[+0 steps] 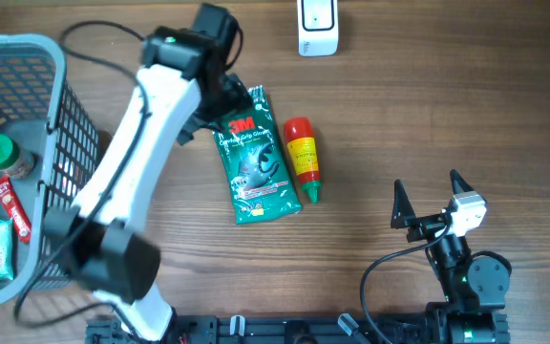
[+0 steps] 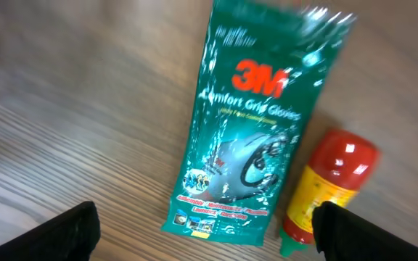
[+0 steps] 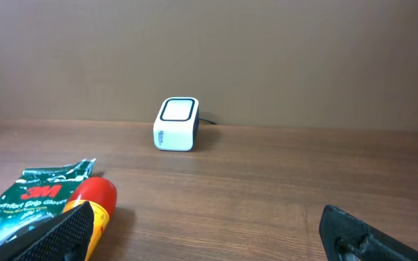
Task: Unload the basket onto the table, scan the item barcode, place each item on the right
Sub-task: 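Place green gloves pack on table left of sriracha bottle, then reach left gripper into basket and grasp green-lid jar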
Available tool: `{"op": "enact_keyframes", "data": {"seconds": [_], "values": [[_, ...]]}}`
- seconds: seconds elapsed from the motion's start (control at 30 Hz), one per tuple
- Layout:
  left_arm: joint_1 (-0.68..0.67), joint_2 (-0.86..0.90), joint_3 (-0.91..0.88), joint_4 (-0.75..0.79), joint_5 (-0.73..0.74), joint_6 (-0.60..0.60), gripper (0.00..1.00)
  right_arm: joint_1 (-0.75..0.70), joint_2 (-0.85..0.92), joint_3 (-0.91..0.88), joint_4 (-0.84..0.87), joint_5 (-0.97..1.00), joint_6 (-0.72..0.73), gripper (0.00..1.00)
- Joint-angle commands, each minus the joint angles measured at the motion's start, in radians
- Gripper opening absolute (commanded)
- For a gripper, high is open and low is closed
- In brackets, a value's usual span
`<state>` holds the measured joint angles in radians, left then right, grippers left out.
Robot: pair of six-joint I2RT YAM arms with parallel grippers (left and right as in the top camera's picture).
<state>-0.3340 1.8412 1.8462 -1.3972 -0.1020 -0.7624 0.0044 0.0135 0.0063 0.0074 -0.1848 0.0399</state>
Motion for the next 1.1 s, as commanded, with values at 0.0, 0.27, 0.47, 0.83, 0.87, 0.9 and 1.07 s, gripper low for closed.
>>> {"op": "enact_keyframes", "data": {"seconds": [0.0,0.27,0.47,0.83,0.87,0.9,1.07], "values": [[0.026,-0.146,0.076,0.003,-0.098,0.121,1.00,0.005,-0.009,-0.001,0.005,0.013,-0.012,1.00],[0.166,-0.396,0.214,0.076,-0.226,0.231,1.00,0.005,-0.009,-0.001,0.005,0.013,-0.012,1.00],[0.415,-0.492,0.214,0.023,-0.229,0.230,1.00,0.005,-0.009,-0.001,0.005,0.013,-0.012,1.00],[0.809,-0.420,0.214,-0.095,-0.228,0.113,1.00,0.005,-0.009,-0.001,0.005,0.013,-0.012,1.00],[0.836,-0.410,0.214,-0.110,-0.228,0.094,1.00,0.005,-0.009,-0.001,0.005,0.013,-0.012,1.00],[0.861,-0.399,0.214,-0.126,-0.228,0.069,1.00,0.005,-0.009,-0.001,0.005,0.013,-0.012,1.00],[0.937,-0.338,0.214,-0.169,-0.221,-0.001,1.00,0.005,-0.009,-0.001,0.005,0.013,-0.012,1.00]]}}
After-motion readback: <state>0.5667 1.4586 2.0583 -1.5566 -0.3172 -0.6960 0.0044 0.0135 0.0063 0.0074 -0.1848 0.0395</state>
